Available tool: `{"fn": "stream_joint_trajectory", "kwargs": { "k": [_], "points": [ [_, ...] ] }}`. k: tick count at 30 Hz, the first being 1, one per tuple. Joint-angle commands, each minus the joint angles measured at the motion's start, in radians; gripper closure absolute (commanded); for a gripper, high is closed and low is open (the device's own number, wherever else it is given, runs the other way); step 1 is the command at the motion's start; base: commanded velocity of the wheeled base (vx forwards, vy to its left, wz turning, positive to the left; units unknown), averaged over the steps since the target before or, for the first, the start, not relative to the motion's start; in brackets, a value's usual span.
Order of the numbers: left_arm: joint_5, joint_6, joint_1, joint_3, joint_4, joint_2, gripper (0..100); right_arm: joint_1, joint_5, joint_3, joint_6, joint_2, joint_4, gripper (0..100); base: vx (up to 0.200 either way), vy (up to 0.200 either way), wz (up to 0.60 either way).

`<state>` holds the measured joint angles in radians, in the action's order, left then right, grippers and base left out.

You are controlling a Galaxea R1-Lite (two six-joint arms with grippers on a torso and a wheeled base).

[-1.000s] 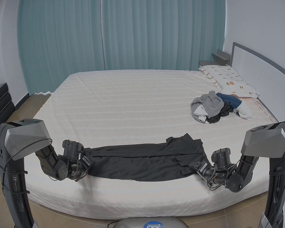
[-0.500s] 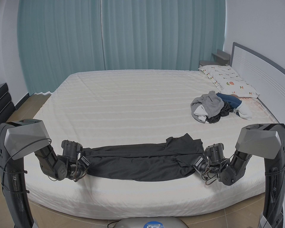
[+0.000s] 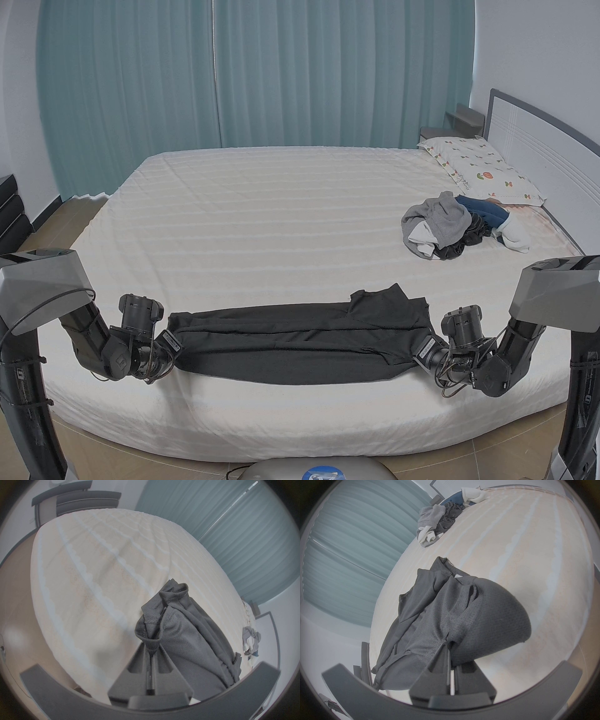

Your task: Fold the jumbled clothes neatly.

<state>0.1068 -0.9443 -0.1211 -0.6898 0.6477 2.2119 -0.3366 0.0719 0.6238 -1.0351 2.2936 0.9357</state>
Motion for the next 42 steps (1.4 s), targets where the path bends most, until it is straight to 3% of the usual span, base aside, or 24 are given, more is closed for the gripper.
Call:
{"fn": "stream_joint_trajectory", "kwargs": {
  "k": [1, 12, 21, 22, 26, 27, 35, 42],
  "points": [
    [0.001, 0.039, 0.0, 0.041, -0.016, -0.035, 100, -0.002, -0.006, -0.062, 0.032, -0.06, -0.003, 100, 0.0, 0.0, 0.0],
    [0.002, 0.134, 0.0, 0.046, -0.177, -0.074, 100, -0.03, -0.014, -0.162, 0.119, -0.089, -0.014, 100, 0.0, 0.0, 0.0],
    [0.001, 0.176, -0.008, 0.072, -0.197, -0.075, 100, -0.042, -0.014, -0.188, 0.162, -0.08, -0.018, 100, 0.0, 0.0, 0.0],
    [0.001, 0.177, -0.008, 0.07, -0.197, -0.072, 0, -0.044, -0.015, -0.19, 0.173, -0.075, -0.021, 100, 0.0, 0.0, 0.0],
    [-0.001, 0.177, -0.006, 0.069, -0.198, -0.072, 0, -0.036, -0.014, -0.176, 0.181, -0.052, -0.029, 100, 0.0, 0.0, 0.0],
    [-0.001, 0.177, -0.006, 0.069, -0.198, -0.077, 0, -0.036, -0.015, -0.177, 0.181, -0.059, -0.029, 0, 0.0, 0.0, 0.0],
    [-0.004, 0.185, 0.004, 0.062, -0.261, -0.153, 0, -0.039, -0.017, -0.188, 0.185, -0.168, -0.045, 0, 0.0, 0.0, 0.0],
    [-0.09, 0.173, 0.118, -0.028, -0.299, -0.265, 0, 0.03, -0.021, -0.17, 0.199, -0.384, -0.149, 0, 0.0, 0.0, 0.0]
  ]
}}
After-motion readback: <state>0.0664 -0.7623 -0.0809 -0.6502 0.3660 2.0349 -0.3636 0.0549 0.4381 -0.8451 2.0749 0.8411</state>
